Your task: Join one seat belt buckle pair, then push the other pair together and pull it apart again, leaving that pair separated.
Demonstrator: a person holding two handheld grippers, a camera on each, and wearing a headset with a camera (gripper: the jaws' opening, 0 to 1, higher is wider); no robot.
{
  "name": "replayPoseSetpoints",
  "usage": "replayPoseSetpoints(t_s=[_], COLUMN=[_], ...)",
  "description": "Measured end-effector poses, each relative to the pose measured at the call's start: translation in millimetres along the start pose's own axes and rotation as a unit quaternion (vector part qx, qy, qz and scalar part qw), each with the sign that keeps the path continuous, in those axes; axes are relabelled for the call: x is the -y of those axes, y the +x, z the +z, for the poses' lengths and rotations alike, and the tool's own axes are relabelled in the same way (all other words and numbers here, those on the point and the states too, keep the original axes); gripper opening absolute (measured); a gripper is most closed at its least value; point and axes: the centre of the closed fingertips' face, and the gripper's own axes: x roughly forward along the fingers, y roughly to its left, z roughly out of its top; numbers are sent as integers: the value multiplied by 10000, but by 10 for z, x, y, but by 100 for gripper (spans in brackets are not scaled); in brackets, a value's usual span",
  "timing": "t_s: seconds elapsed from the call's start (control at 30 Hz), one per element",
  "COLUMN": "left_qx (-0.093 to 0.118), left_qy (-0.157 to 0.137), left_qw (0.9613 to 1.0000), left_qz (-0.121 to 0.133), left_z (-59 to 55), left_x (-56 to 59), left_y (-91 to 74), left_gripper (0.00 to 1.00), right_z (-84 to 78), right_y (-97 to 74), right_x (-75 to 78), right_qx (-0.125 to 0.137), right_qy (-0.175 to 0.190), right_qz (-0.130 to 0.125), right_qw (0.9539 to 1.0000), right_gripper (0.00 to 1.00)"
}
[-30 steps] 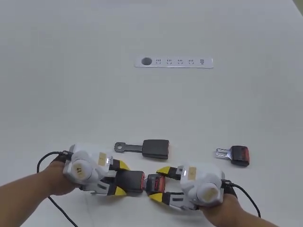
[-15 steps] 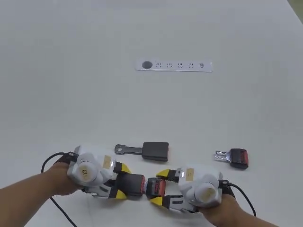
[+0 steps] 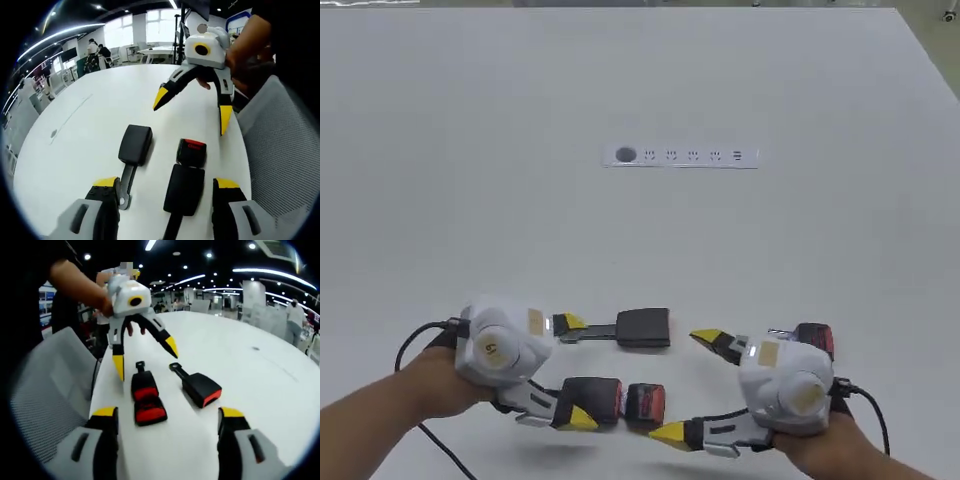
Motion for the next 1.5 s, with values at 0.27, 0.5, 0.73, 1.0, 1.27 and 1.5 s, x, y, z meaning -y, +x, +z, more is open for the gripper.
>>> replayPoseSetpoints(t_s=[0.27, 0.5, 0.73, 1.0, 1.27, 1.5], left_qx=[246, 282, 84, -1, -197, -271], left_qy=[104, 147, -19, -230, -420, -395], left_qw=[9991, 9983, 9992, 9997, 9987, 9982], left_qz=[338, 484, 386, 79, -226, -355], left_z=[259, 423, 388, 353, 255, 175], left_x=[-279, -530, -648, -649, -566, -523], left_y=[-139, -125, 86, 400, 657, 751], left_gripper=[80, 79, 78, 75, 67, 63], right_z=[-132, -299, -509, -833, -1031, -1097], right_y=[-465, -844, -1110, -1205, -1165, -1150], right_x=[386, 803, 1108, 1246, 1245, 1223], right_qx=[-55, -257, -486, -864, -1119, -1226], right_qy=[17, 52, 133, 199, 247, 205], right_qz=[-384, -639, -651, -392, -86, 107], right_qw=[9992, 9976, 9966, 9953, 9934, 9922], right_gripper=[84, 83, 79, 75, 69, 64])
